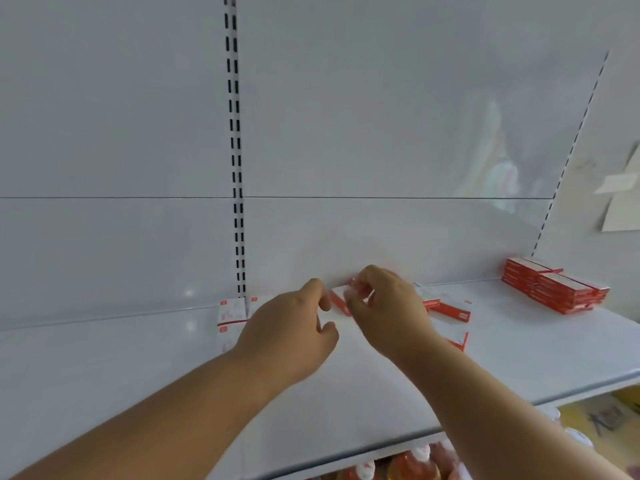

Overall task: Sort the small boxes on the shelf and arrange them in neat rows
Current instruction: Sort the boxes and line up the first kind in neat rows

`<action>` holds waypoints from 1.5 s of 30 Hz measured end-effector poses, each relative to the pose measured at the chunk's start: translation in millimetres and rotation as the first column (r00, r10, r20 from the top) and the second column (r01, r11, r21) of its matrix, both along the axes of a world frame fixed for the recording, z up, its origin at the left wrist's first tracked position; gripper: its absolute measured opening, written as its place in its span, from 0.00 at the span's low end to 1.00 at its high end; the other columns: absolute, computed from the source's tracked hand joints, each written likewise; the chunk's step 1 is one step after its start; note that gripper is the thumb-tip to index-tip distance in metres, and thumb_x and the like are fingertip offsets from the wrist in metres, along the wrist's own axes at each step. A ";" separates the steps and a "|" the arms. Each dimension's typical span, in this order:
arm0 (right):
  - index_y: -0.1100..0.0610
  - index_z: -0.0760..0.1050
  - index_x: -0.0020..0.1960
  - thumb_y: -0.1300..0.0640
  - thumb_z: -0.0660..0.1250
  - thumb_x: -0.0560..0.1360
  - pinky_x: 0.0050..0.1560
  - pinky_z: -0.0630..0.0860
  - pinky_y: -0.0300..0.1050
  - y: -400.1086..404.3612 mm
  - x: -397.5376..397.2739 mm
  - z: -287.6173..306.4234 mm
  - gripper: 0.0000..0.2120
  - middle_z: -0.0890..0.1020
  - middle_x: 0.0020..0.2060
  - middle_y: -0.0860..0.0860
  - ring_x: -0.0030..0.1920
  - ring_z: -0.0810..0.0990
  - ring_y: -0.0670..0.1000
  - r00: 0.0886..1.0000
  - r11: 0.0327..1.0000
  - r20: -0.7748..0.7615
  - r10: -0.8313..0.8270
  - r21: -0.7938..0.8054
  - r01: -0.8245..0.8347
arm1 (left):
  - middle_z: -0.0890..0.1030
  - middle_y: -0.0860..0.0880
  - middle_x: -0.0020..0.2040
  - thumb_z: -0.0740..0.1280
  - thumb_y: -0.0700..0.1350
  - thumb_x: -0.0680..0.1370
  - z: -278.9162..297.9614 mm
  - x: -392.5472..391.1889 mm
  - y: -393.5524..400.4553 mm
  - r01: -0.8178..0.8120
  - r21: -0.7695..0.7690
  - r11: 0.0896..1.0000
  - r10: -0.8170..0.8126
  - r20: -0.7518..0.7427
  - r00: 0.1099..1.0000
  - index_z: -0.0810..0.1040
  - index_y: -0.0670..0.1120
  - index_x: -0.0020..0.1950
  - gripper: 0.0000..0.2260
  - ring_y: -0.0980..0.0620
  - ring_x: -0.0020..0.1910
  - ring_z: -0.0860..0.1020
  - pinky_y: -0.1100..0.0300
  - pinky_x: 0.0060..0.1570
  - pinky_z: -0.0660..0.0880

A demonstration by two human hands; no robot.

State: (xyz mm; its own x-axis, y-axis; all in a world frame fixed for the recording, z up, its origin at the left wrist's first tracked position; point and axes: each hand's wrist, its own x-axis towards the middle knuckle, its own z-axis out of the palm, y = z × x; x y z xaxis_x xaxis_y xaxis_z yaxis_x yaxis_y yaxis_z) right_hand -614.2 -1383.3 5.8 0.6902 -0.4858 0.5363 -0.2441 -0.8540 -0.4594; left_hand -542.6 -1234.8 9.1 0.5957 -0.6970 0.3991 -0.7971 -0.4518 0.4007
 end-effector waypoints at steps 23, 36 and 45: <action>0.49 0.74 0.64 0.53 0.72 0.69 0.44 0.69 0.36 -197.8 -33.7 -13.8 0.24 0.75 0.54 0.47 0.48 0.74 0.47 0.917 0.945 -0.254 0.308 0.190 -0.265 | 0.81 0.55 0.48 0.68 0.58 0.75 -21.1 -25.6 -172.1 -0.145 0.327 0.934 0.218 -0.198 0.956 0.77 0.53 0.49 0.10 0.55 0.47 0.79 0.58 0.47 0.76; 0.44 0.78 0.47 0.59 0.69 0.75 0.28 0.68 0.36 -199.0 -30.0 -19.7 0.10 0.83 0.36 0.48 0.25 0.73 0.42 0.925 0.801 0.029 0.378 0.490 -0.343 | 0.84 0.50 0.48 0.68 0.38 0.79 -18.7 -13.1 -170.4 -0.323 -0.420 0.848 -0.061 -0.683 0.727 0.78 0.51 0.55 0.09 0.53 0.44 0.83 0.58 0.42 0.81; 0.54 0.85 0.37 0.79 0.62 0.72 0.51 0.80 0.43 -202.2 -33.0 -13.5 0.24 0.83 0.50 0.51 0.50 0.83 0.49 0.878 0.697 0.415 0.239 0.556 -0.453 | 0.86 0.54 0.49 0.69 0.33 0.77 -26.8 -8.7 -176.8 -0.252 -0.457 0.853 -0.186 -0.718 0.671 0.80 0.53 0.54 0.15 0.54 0.48 0.85 0.52 0.52 0.82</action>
